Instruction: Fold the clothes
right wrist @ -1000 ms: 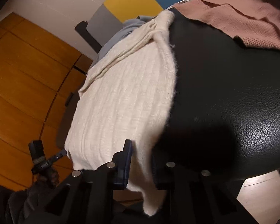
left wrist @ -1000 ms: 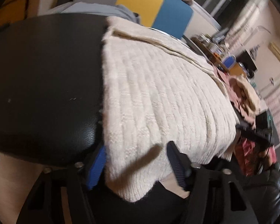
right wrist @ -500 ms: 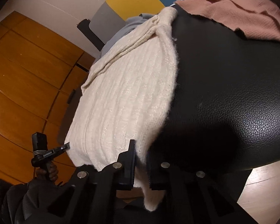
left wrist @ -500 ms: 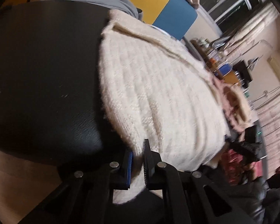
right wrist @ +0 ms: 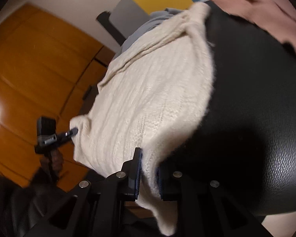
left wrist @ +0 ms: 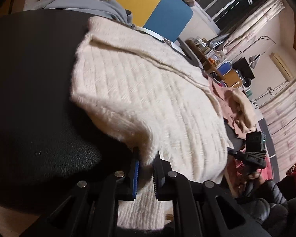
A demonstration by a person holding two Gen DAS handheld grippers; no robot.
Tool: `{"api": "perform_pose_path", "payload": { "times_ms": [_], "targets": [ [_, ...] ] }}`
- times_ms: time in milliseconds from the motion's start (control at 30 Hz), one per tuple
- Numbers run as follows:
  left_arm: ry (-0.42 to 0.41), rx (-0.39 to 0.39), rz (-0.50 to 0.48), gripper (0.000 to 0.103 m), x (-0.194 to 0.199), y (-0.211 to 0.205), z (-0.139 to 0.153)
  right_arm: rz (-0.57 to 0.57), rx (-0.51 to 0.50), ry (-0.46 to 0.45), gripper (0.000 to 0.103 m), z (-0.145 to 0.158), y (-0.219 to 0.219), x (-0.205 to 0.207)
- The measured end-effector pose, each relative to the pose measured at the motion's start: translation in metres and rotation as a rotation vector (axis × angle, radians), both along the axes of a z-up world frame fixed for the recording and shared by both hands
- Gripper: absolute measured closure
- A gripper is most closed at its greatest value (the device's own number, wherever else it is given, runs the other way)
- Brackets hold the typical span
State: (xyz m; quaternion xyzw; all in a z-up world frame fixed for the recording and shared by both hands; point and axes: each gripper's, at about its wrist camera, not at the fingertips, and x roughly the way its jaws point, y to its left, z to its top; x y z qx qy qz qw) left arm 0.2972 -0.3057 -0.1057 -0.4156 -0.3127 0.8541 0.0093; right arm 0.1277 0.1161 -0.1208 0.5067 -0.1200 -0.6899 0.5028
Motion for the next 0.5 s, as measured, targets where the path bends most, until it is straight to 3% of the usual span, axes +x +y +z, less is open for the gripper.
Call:
{"api": "perform_pose_path", "payload": {
  "times_ms": [100, 167, 200, 267, 333, 367, 467, 500],
  "targets": [
    [0.002, -0.044, 0.013, 0.085, 0.007, 0.0, -0.003, -0.062, -0.053, -0.085, 0.087, -0.008, 0.008, -0.001],
    [-0.018, -0.031, 0.03, 0.082, 0.01, -0.006, -0.007, -0.092, -0.078, -0.101, 0.084, -0.008, 0.01, 0.005],
    [-0.019, -0.025, 0.04, 0.08, 0.011, -0.009, -0.008, -0.104, -0.089, -0.105, 0.075, -0.007, 0.011, 0.008],
    [-0.015, -0.016, 0.05, 0.08, 0.013, -0.011, -0.009, -0.11, -0.128, -0.107, 0.048, -0.001, 0.006, 0.015],
    [-0.011, -0.008, 0.056, 0.08, 0.014, -0.012, -0.011, -0.085, -0.157, -0.077, 0.008, 0.009, -0.004, 0.025],
    [-0.011, -0.002, 0.06, 0.08, 0.014, -0.012, -0.011, -0.064, -0.125, -0.042, 0.001, 0.012, -0.012, 0.03],
    [-0.012, -0.002, 0.059, 0.08, 0.014, -0.012, -0.011, 0.009, 0.011, 0.075, 0.0, 0.023, -0.036, 0.047],
    [-0.011, -0.005, 0.058, 0.08, 0.015, -0.011, -0.011, 0.001, 0.032, 0.072, 0.001, 0.024, -0.037, 0.046]
  ]
}}
